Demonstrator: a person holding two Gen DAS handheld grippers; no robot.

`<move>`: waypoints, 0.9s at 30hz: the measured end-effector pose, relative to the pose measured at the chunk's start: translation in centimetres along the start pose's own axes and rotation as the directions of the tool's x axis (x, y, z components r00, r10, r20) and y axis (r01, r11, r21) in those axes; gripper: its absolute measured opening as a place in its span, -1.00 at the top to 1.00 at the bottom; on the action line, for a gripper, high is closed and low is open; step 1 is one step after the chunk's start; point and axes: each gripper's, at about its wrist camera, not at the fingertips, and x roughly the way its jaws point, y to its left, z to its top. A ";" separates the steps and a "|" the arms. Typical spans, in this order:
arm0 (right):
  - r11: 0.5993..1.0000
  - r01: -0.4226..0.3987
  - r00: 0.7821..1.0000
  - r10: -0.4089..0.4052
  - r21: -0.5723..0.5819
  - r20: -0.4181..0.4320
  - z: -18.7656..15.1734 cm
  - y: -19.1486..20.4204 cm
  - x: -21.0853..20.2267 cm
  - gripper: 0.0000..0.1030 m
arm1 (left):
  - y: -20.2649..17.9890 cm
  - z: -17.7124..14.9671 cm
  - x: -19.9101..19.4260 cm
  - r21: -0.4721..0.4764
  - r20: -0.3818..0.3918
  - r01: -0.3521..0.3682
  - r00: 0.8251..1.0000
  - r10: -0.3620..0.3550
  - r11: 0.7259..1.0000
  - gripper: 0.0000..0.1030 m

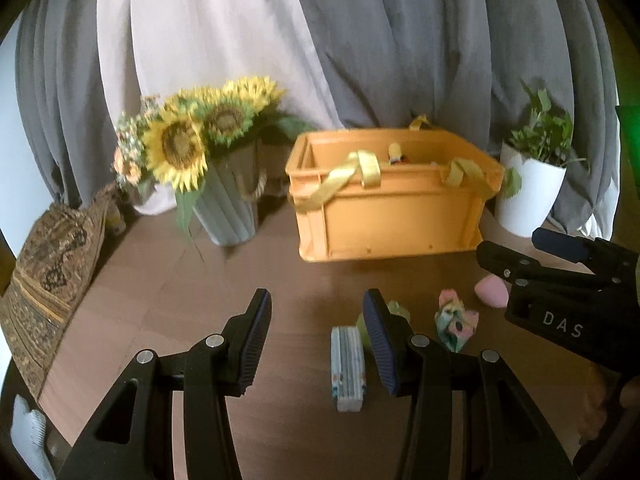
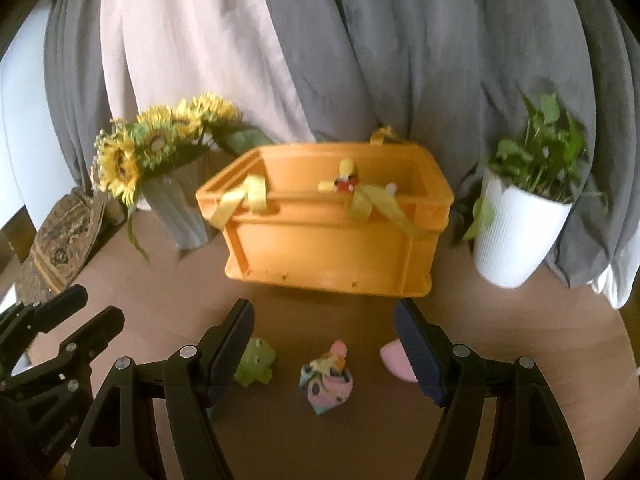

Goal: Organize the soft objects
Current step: 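Move both open tools back toward the items on the table, then grasp the blue-white tissue pack with the left tool while the right tool grasps the pastel cloth bundle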

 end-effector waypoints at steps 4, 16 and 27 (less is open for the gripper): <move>1.000 -0.006 0.999 0.006 0.003 -0.045 -0.9 0.0 1.0 -0.42 | -0.1 -0.9 1.1 -0.006 -0.049 0.013 0.999 -0.014 1.000 0.09; 0.999 -0.027 0.986 0.030 0.018 -0.166 -3.1 -0.4 4.6 -0.41 | -1.4 -3.2 4.1 0.018 -0.161 0.039 0.986 -0.036 0.999 0.09; 0.999 -0.032 0.967 0.032 0.005 -0.253 -4.9 -0.8 7.4 -0.33 | -2.3 -5.2 6.8 0.014 -0.250 0.047 0.967 -0.042 0.999 0.09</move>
